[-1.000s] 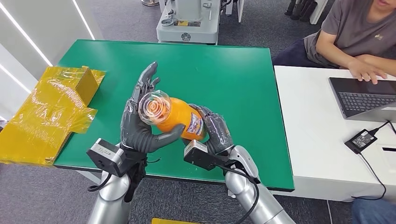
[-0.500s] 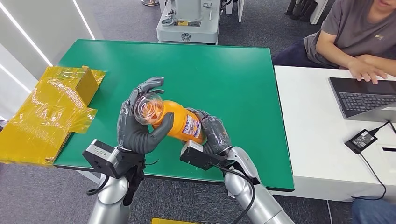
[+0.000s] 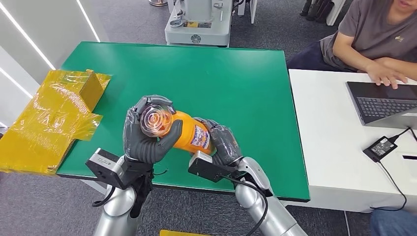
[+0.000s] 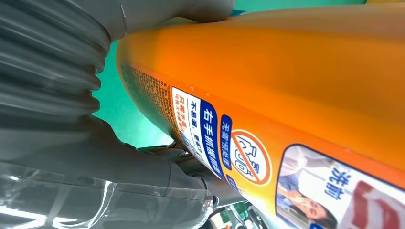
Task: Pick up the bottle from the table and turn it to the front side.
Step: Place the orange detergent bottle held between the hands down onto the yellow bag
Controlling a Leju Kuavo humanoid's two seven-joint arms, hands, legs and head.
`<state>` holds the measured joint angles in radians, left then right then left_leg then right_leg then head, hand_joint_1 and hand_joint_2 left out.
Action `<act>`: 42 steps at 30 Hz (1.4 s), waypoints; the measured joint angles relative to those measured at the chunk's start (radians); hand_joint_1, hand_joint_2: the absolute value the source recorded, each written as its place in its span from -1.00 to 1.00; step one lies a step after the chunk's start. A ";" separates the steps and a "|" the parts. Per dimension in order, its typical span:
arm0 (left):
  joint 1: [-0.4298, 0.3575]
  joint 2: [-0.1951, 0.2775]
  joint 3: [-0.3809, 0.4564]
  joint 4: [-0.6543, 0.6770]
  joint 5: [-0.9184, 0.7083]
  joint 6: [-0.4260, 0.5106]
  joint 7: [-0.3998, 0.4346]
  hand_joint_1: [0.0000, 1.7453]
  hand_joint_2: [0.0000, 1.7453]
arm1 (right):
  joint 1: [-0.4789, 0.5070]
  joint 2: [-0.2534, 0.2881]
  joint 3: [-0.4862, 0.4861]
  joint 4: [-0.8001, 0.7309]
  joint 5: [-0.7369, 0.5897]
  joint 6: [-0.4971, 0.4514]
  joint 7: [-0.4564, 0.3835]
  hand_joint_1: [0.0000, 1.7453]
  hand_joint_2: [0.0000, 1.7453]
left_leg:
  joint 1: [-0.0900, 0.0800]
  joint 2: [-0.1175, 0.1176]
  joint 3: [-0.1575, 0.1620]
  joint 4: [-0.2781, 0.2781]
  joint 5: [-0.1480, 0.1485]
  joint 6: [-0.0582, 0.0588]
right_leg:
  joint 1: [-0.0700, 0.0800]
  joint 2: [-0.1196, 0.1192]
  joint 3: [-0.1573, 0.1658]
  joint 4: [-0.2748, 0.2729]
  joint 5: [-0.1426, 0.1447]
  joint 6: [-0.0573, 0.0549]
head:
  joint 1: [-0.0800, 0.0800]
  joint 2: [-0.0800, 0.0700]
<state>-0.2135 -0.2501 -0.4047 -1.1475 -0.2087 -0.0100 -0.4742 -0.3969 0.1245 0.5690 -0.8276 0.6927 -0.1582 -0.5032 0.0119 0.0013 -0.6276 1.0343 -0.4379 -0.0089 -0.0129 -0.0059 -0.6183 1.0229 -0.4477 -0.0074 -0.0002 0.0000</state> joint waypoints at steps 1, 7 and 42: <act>0.000 0.000 0.000 0.000 0.000 -0.001 0.000 1.00 1.00 | 0.001 0.000 0.000 0.000 0.000 0.000 0.000 1.00 1.00 | 0.000 0.000 0.000 0.000 0.000 0.000 | 0.000 0.000 0.000 0.000 0.000 0.000 | 0.000 0.000; 0.000 -0.001 0.000 0.000 0.002 -0.003 0.000 1.00 1.00 | 0.006 0.001 0.000 -0.008 -0.003 -0.014 0.000 0.97 1.00 | 0.000 0.000 0.000 0.000 0.000 0.000 | 0.000 0.000 0.000 0.000 0.000 0.000 | 0.000 0.000; 0.003 -0.007 0.019 -0.022 0.044 0.023 0.001 1.00 1.00 | 0.171 -0.002 0.024 -0.507 -0.505 -0.109 -0.196 -1.00 1.00 | 0.000 0.000 0.000 0.000 0.000 0.000 | 0.000 0.000 0.000 0.000 0.000 0.000 | 0.000 0.000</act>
<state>-0.2108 -0.2571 -0.3861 -1.1697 -0.1648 0.0131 -0.4728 -0.2261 0.1224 0.5929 -1.3343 0.1880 -0.2673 -0.6995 0.0119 0.0016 -0.6276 1.0343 -0.4381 -0.0087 -0.0130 -0.0056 -0.6186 1.0228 -0.4478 -0.0074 0.0000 0.0000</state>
